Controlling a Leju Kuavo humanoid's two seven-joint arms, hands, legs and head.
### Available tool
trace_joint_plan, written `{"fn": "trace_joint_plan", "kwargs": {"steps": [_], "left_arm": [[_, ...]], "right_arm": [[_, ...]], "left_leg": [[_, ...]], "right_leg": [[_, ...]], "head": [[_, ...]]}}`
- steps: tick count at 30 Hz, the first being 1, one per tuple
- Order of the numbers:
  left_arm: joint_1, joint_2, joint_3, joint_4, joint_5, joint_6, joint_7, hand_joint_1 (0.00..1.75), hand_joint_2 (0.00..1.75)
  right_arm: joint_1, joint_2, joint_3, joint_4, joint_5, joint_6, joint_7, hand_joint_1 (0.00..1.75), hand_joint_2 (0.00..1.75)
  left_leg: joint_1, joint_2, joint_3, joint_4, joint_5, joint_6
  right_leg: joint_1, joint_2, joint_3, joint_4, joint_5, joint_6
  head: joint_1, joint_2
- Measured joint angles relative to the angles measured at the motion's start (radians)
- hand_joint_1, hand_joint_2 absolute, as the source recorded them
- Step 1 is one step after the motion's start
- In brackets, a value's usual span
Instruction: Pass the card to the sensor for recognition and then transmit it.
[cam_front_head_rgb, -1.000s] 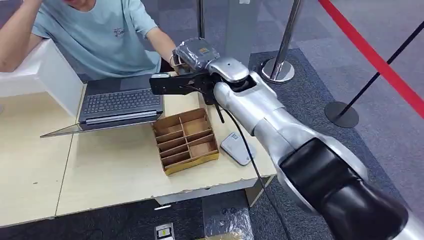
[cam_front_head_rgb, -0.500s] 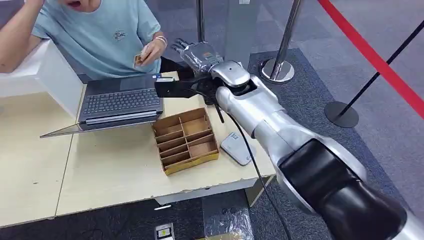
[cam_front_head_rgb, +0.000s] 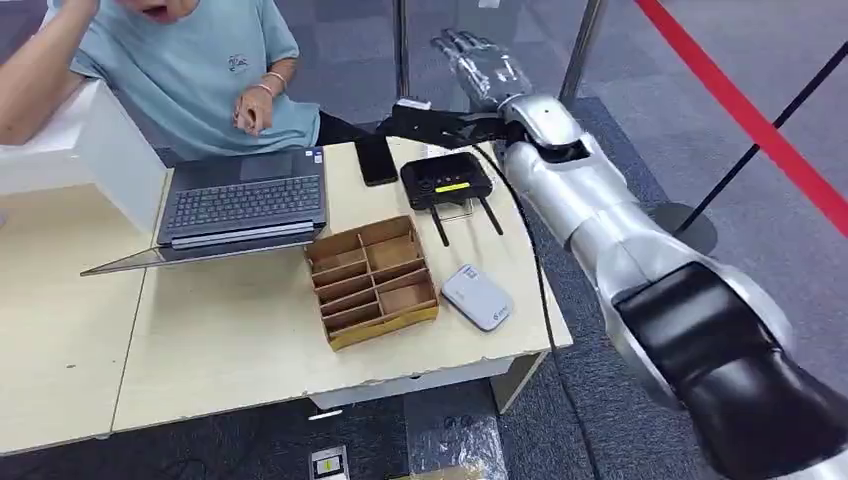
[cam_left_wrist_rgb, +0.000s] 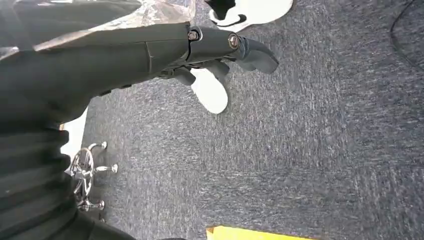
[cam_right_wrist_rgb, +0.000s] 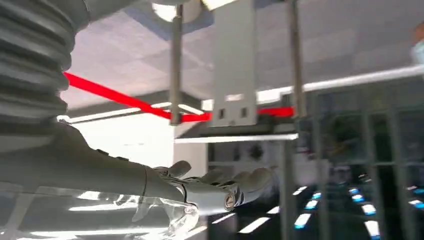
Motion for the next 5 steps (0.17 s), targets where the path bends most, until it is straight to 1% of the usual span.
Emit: {"fn": "trace_joint_plan", "kwargs": {"steps": [5], "left_arm": [[0.010,0.001,0.000,0.000,0.014,0.005,0.000,0.00,1.75]], "right_arm": [[0.002,-0.091,-0.050,-0.061,-0.021,0.006,0.036,0.00,1.75]], "left_leg": [[0.000,0.000,0.000,0.000,0.000,0.000]], "right_leg": [[0.000,0.000,0.000,0.000,0.000,0.000]], "head": [[0.000,0.000]]}}
